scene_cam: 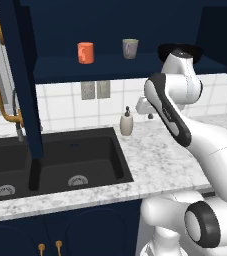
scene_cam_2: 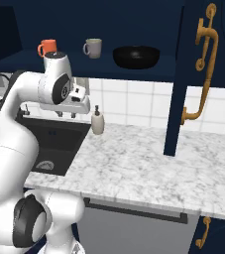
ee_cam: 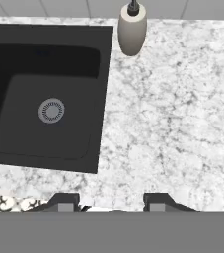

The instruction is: Gather all objects into one cabinet and sort the glasses and bowls to opposite sides.

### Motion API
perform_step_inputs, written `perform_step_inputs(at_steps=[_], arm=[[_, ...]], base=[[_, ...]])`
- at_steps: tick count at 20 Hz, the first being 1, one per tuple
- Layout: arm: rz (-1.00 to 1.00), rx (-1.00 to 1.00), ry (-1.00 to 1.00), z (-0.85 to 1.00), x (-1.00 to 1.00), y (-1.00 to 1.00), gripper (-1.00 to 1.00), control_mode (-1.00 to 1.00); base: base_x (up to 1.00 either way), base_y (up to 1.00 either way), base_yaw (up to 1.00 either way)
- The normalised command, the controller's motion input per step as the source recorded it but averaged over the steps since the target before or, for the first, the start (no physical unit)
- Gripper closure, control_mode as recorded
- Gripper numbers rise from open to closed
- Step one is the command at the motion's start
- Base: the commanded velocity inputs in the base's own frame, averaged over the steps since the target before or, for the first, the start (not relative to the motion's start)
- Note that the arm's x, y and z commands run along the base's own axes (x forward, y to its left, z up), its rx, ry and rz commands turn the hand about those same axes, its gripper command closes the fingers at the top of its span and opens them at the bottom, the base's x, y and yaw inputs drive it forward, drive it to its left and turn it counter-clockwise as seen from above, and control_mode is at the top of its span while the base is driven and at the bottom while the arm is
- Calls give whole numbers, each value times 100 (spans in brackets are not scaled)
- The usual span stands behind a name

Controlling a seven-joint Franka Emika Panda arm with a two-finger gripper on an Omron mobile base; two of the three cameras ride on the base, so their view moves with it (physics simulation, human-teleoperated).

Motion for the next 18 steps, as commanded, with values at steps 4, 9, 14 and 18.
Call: perform_step_inputs(at_steps=[4, 9, 14, 18], arm=[[0, 0, -1, -3, -12, 0, -100, -100], [0, -7, -27, 15, -57, 0, -100, -100], [0, -4, -41, 46, -70, 0, -100, -100], [-1, 0, -38, 44, -69, -4, -100, -100]], base=[[0, 0, 0], [0, 0, 0], [0, 0, 0], [0, 0, 0]])
